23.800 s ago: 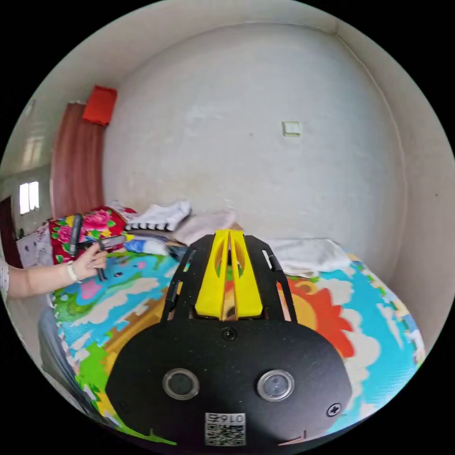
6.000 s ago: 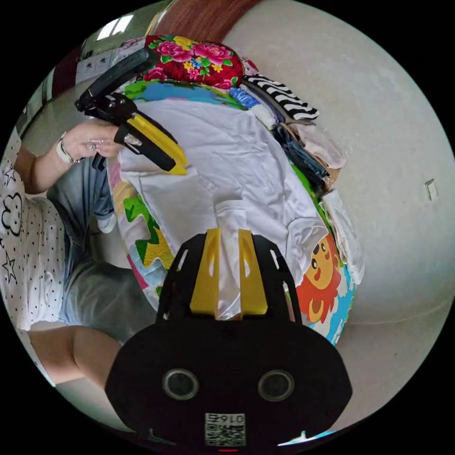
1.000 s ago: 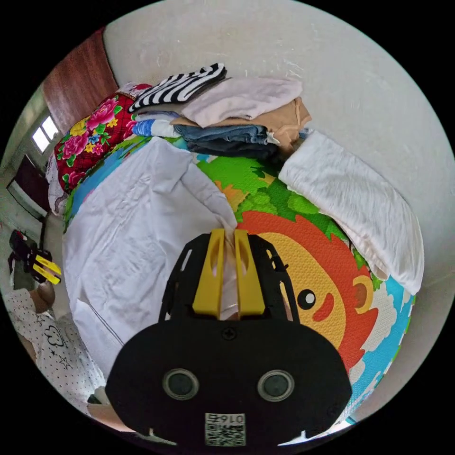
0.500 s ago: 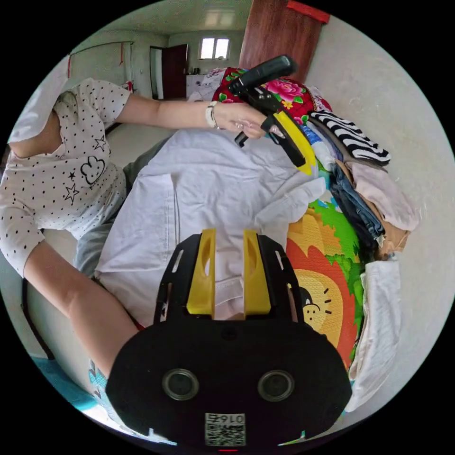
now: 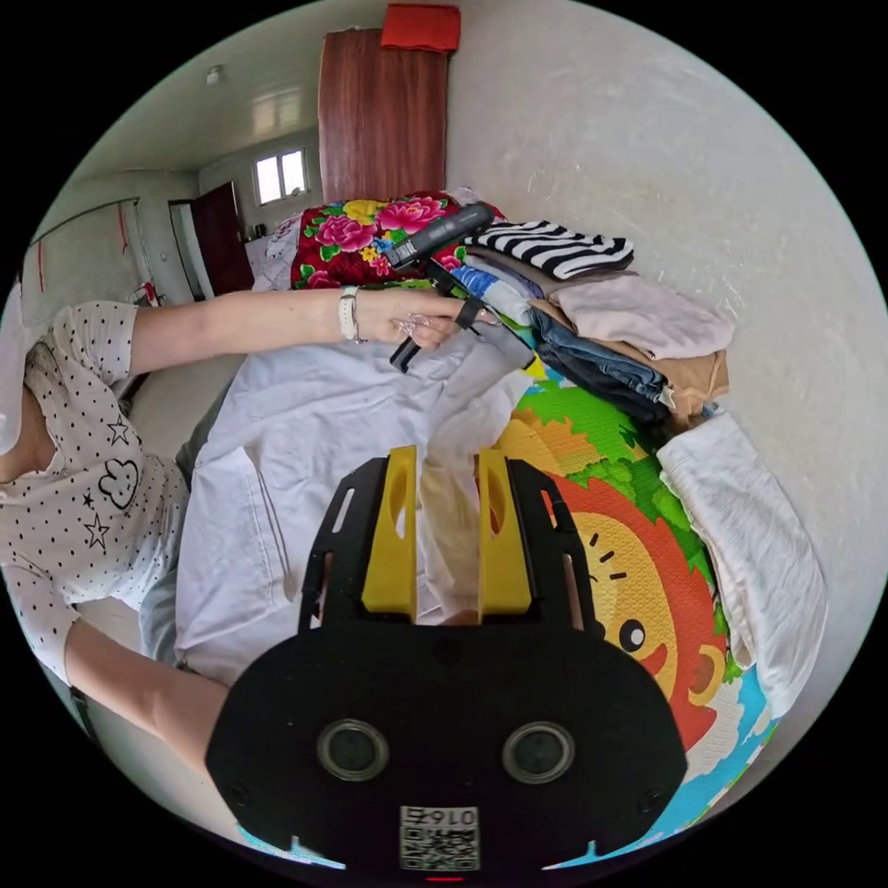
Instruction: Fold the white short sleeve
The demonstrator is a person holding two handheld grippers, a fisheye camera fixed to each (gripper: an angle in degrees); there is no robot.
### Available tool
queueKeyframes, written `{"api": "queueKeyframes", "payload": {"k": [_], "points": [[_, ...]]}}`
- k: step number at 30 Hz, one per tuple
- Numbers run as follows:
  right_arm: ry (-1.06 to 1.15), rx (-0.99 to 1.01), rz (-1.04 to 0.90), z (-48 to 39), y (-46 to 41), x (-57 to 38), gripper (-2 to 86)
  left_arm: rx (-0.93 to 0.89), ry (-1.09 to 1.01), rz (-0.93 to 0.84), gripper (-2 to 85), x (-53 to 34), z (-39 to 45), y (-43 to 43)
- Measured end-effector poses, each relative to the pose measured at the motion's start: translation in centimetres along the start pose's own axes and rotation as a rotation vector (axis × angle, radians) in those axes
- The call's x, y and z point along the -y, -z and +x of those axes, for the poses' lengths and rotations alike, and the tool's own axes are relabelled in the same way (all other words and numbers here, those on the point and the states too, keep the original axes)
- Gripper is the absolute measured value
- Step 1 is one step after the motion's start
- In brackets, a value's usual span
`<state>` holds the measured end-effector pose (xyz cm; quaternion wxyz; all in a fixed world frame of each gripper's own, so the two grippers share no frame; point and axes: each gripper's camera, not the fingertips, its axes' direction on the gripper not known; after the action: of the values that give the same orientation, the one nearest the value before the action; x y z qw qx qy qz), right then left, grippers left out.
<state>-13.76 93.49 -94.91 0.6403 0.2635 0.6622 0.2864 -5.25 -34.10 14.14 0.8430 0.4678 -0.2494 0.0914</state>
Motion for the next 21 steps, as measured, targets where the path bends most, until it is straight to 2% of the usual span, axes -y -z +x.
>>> {"api": "queueKeyframes", "payload": {"k": [2,3,6,8,11,13,17,19,21], "points": [[-0.048,0.017,0.045,1.3,0.7,-0.9,9.6,-0.054,-0.057,-0.114,0.5,1.1,-0.1,-2.8],[-0.063,0.022,0.059,1.7,0.9,-1.1,9.5,-0.033,-0.058,-0.118,-0.1,1.2,0.0,-3.4],[-0.136,0.018,0.119,3.4,2.1,-2.3,9.2,-0.009,-0.153,-0.007,-0.8,1.5,1.9,-1.2],[-0.240,-0.059,0.173,4.8,3.1,-3.1,9.3,0.001,-0.200,0.063,-0.9,1.7,3.5,1.1],[-0.302,-0.094,0.224,5.2,4.0,-3.1,11.0,-0.047,-0.220,0.169,-1.0,1.3,6.3,5.2],[-0.290,-0.111,0.249,4.6,4.3,-2.7,12.4,-0.103,-0.273,0.191,-1.0,0.6,8.4,6.8],[-0.300,-0.097,0.321,3.8,5.0,-1.9,13.2,-0.021,-0.400,0.187,-0.8,-1.8,13.1,7.6],[-0.295,-0.090,0.330,3.5,5.0,-1.5,11.9,-0.021,-0.477,0.173,-0.5,-3.1,14.3,7.2],[-0.337,-0.168,0.299,3.5,4.9,-1.2,4.0,-0.032,-0.528,0.170,0.7,-4.3,14.4,6.8]]}}
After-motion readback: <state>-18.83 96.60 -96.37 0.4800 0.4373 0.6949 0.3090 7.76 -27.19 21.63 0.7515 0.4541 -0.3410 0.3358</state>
